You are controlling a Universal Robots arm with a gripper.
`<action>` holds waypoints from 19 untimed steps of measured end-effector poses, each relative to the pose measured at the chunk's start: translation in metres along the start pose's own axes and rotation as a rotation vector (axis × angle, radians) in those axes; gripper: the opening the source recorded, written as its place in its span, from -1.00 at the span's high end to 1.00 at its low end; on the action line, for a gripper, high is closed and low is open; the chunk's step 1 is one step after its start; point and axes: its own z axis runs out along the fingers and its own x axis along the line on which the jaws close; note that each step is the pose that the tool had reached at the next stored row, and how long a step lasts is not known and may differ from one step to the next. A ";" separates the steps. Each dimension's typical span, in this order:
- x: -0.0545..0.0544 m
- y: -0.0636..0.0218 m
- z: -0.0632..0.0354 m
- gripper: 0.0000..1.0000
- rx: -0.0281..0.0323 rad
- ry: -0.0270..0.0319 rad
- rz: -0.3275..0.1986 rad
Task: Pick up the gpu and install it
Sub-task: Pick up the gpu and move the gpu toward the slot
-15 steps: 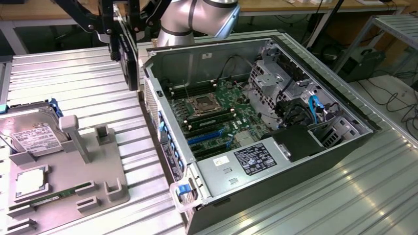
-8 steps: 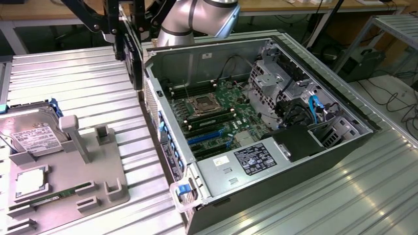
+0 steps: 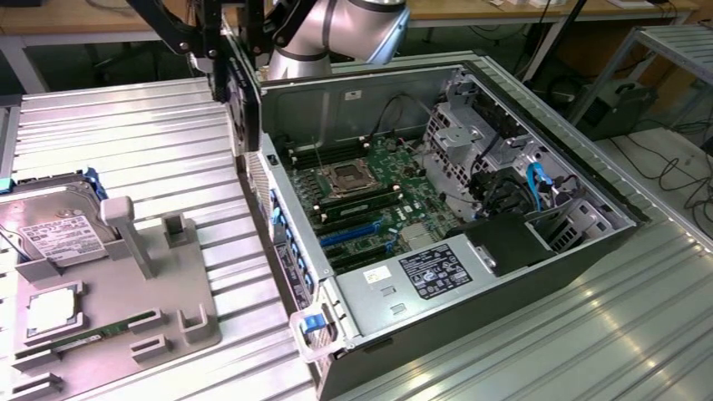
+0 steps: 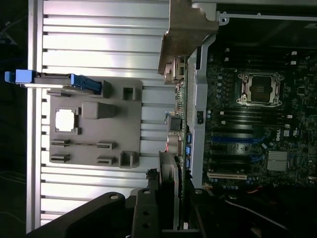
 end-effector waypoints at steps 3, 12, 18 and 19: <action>-0.006 -0.0003 0.0005 0.44 0.0000 0.0000 0.000; -0.024 -0.0011 0.0018 0.44 0.0000 0.0001 0.000; -0.035 -0.0016 0.0024 0.44 0.0000 0.0000 0.000; -0.036 -0.0017 0.0025 0.44 0.0000 0.0000 0.000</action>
